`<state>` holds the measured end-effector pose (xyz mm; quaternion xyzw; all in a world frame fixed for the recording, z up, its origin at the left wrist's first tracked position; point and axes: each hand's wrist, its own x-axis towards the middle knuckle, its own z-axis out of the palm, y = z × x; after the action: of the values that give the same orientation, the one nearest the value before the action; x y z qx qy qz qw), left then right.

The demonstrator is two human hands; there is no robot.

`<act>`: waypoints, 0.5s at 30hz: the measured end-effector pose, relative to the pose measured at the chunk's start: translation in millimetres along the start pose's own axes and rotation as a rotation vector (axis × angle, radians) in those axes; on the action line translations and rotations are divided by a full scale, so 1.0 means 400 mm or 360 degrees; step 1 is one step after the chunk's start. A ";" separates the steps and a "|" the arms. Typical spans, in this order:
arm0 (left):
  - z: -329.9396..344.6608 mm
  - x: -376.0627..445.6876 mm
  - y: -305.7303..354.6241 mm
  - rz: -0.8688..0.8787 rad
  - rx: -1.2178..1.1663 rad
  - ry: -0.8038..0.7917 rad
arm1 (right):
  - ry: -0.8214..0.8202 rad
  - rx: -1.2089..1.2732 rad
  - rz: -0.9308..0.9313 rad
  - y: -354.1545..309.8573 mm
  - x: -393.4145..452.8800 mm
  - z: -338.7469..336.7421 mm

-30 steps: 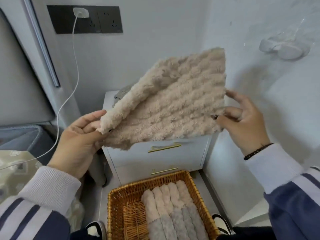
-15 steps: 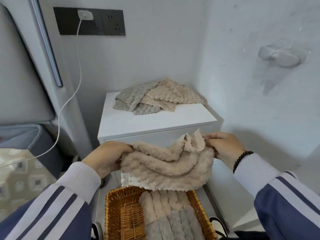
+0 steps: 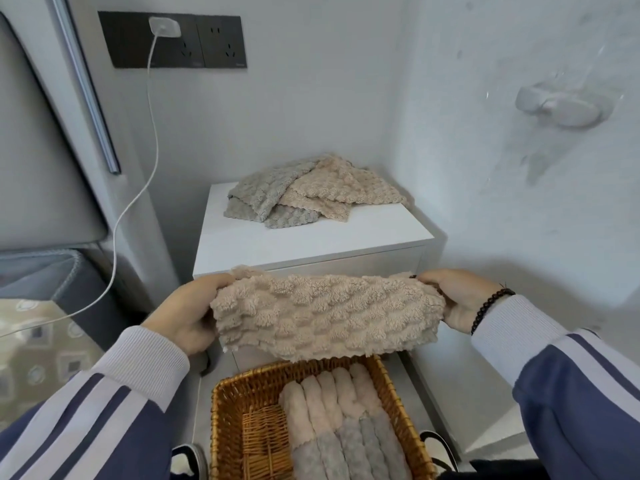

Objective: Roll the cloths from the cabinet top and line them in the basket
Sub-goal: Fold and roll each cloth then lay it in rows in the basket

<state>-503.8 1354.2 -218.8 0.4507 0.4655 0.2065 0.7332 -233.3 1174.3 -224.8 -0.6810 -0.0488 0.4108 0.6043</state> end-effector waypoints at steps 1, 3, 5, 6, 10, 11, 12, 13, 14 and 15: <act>-0.001 -0.001 -0.001 -0.0004 -0.0006 -0.0021 | -0.0024 -0.0005 0.0035 0.004 0.002 0.001; 0.001 -0.009 0.000 0.0074 -0.0009 -0.0064 | -0.0081 0.0023 0.0045 0.005 -0.001 0.004; 0.000 -0.019 0.008 0.0326 -0.0066 -0.0115 | -0.0175 0.0121 -0.0126 -0.009 -0.014 0.010; -0.001 -0.026 0.014 0.0503 -0.0112 -0.0140 | -0.0235 0.0201 -0.0302 -0.022 -0.025 0.011; -0.020 -0.055 0.036 0.0921 0.0013 -0.0151 | -0.0447 0.0277 -0.0891 -0.076 -0.083 -0.001; -0.027 -0.054 0.033 0.0924 0.0151 -0.0107 | -0.0420 0.0125 -0.0963 -0.076 -0.087 -0.004; -0.031 -0.049 0.025 0.0906 0.0292 -0.0066 | -0.0358 -0.0059 -0.1017 -0.072 -0.082 -0.009; -0.035 -0.043 0.017 0.0878 0.0411 -0.0034 | -0.0296 -0.0240 -0.1053 -0.066 -0.078 -0.010; -0.035 -0.037 0.011 0.0848 0.0486 -0.0010 | -0.0252 -0.0378 -0.1073 -0.059 -0.070 -0.012; -0.033 -0.032 0.006 0.0822 0.0521 0.0010 | -0.0222 -0.0446 -0.1072 -0.053 -0.061 -0.013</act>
<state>-521.2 1352.5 -212.7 0.6657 0.3650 0.3096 0.5725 -237.0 1162.2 -194.7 -0.6733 -0.3670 0.2236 0.6017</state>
